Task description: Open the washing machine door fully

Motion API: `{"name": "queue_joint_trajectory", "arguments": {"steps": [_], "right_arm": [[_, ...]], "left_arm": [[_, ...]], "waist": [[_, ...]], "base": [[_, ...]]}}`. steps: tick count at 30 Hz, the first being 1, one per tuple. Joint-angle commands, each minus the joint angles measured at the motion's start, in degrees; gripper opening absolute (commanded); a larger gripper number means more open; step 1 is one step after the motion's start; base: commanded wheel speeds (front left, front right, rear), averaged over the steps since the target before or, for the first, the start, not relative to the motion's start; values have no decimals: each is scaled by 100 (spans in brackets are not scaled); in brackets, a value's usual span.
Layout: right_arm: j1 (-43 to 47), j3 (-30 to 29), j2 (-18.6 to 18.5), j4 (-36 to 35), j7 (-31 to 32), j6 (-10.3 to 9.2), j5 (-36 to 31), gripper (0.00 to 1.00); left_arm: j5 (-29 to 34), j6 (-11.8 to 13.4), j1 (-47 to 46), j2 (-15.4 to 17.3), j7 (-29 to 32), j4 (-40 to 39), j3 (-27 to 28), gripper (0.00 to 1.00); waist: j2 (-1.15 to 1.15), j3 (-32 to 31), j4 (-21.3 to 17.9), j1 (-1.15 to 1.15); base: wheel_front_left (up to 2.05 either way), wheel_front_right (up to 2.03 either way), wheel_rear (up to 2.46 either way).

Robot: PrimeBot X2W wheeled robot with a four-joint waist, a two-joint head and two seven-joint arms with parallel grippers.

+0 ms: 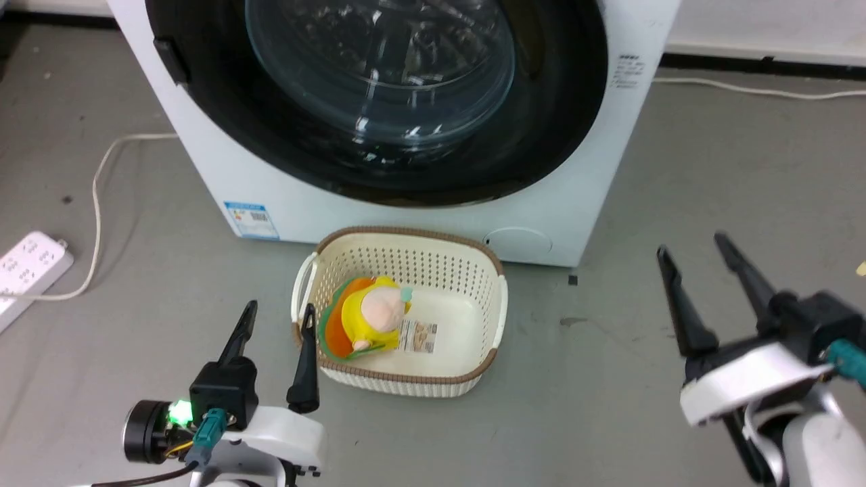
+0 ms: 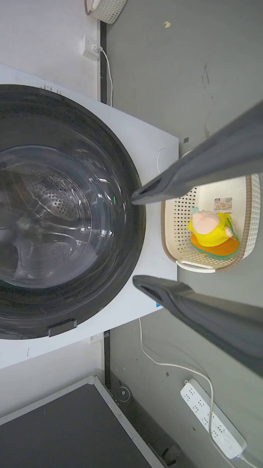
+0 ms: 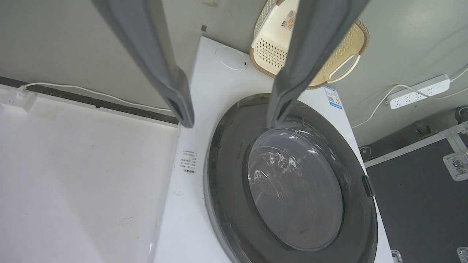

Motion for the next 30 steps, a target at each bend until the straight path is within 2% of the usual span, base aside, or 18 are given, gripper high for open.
{"name": "queue_joint_trajectory", "arguments": {"steps": [1, 6, 8, 15, 19, 30], "right_arm": [[-176, 7, -63, -7, 1, -1, 101, 100], [-588, -6, -128, 46, 88, -2, 372, 100], [-741, -28, -136, 100, 132, -2, 506, 0], [-1257, -212, -104, 368, 345, -2, 1120, 0], [-1615, -451, 27, 621, 583, -2, 1646, 0], [-2772, -1068, 113, 1391, 1054, -2, 2457, 0]], "left_arm": [[-26, 39, -128, 5, -52, -42, -46, 100], [-52, 70, -217, 4, -111, -56, -131, 100], [-62, 79, -252, 4, -135, -54, -168, 100], [-127, 131, -375, 3, -219, -38, -310, 100], [-154, 171, -434, 3, -267, -48, -386, 100], [-227, 268, -599, 3, -399, -73, -618, 100]], "waist": [[0, 73, 33, -1], [0, 249, 103, -1], [0, 306, 138, -1], [0, 445, 279, -1], [0, 532, 345, -1], [0, 862, 576, -1]], "base": [[0, 0, 0], [0, 0, 0], [0, 0, 0], [0, 0, 0], [0, 0, 0], [0, 0, 0]]}}
